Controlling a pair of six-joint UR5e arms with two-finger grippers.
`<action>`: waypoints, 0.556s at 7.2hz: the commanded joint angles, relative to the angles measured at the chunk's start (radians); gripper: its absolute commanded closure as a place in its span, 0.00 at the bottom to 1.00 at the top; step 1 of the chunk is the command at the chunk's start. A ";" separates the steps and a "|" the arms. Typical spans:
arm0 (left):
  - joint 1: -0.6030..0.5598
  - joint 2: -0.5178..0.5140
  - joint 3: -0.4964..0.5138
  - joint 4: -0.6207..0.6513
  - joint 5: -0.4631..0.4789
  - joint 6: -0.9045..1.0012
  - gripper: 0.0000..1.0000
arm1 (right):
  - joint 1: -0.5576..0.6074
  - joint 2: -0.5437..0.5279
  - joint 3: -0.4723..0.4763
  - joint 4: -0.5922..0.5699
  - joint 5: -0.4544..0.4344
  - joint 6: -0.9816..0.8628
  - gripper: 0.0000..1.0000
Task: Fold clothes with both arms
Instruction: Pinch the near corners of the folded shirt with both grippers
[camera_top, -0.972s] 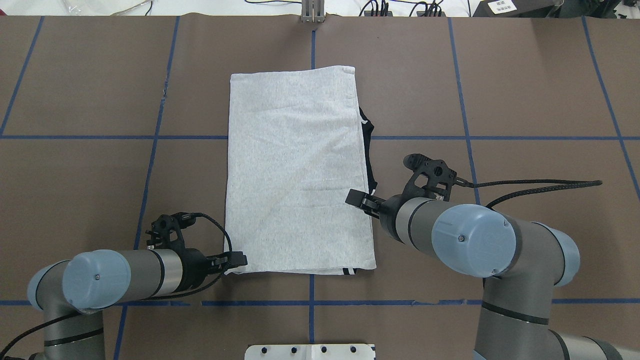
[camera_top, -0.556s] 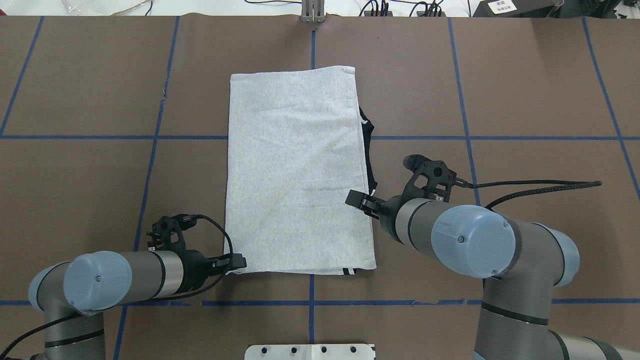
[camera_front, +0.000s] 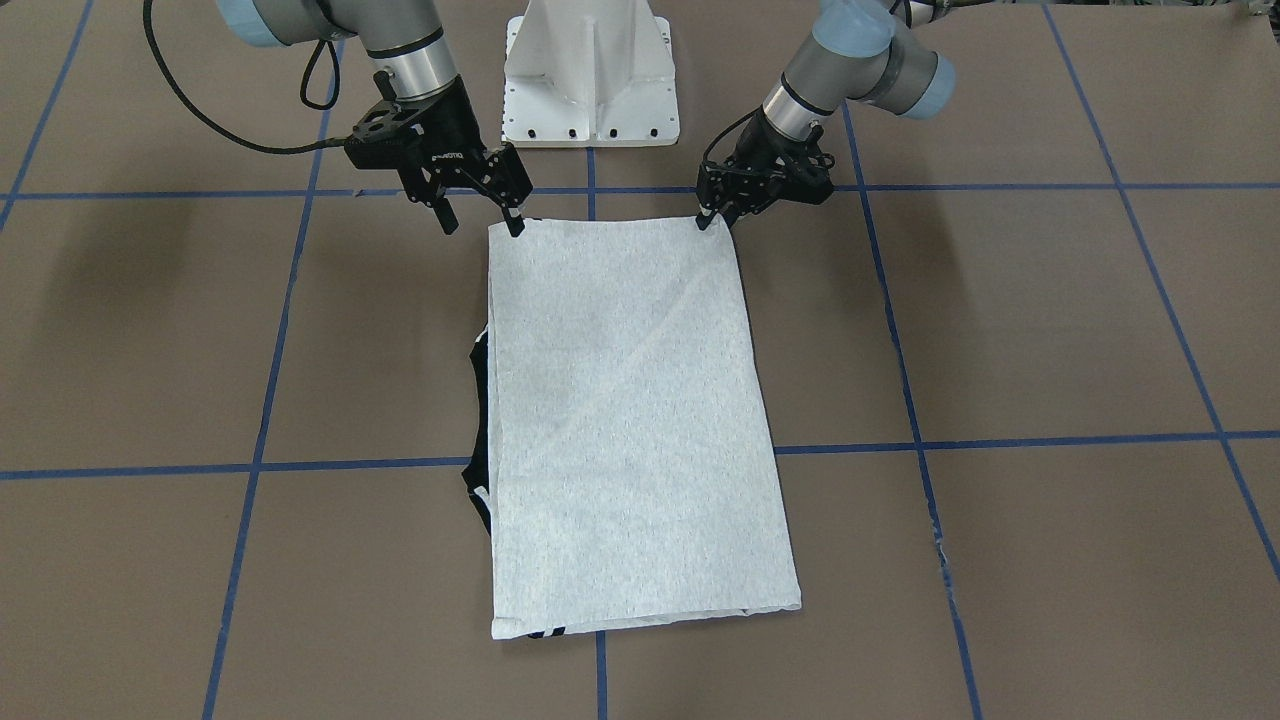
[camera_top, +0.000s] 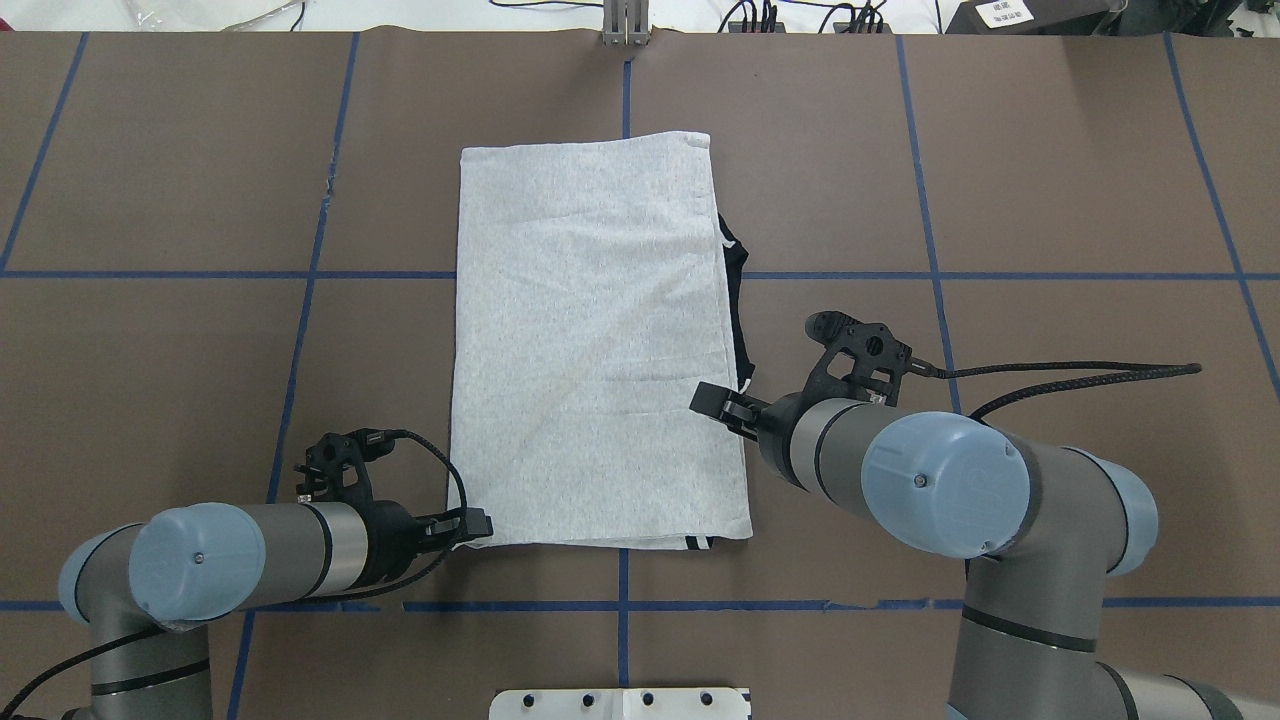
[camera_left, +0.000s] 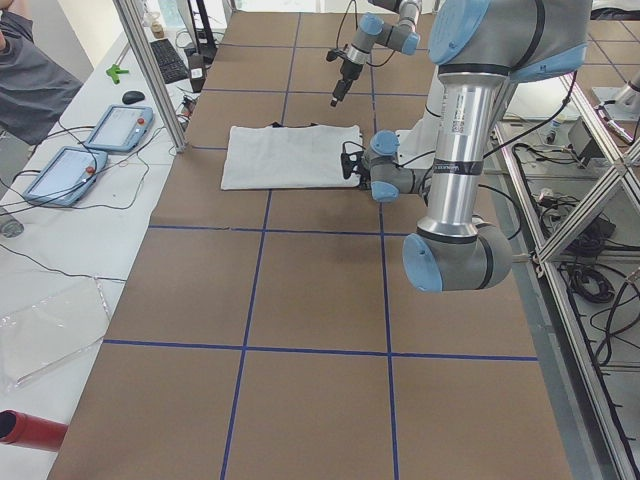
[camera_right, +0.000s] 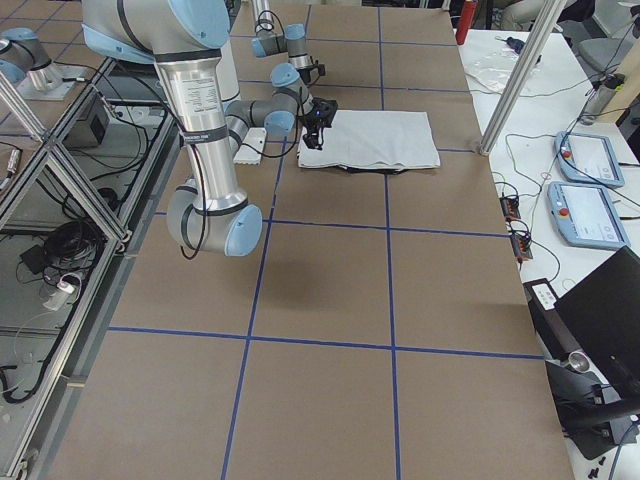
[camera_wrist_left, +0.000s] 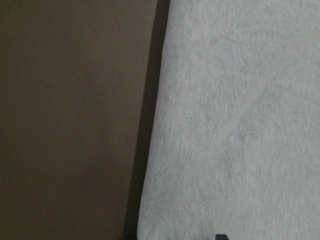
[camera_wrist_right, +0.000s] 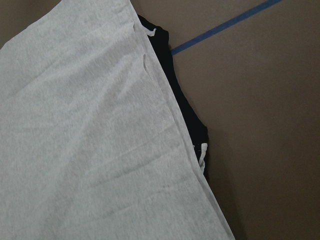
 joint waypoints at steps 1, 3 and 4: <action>0.003 -0.004 0.000 0.002 0.009 0.000 1.00 | -0.010 0.001 -0.004 -0.005 -0.001 0.004 0.05; 0.001 -0.015 -0.006 0.002 0.012 0.000 1.00 | -0.050 0.020 -0.021 -0.038 -0.001 0.213 0.26; 0.001 -0.016 -0.014 0.002 0.011 0.000 1.00 | -0.068 0.035 -0.057 -0.069 -0.005 0.272 0.24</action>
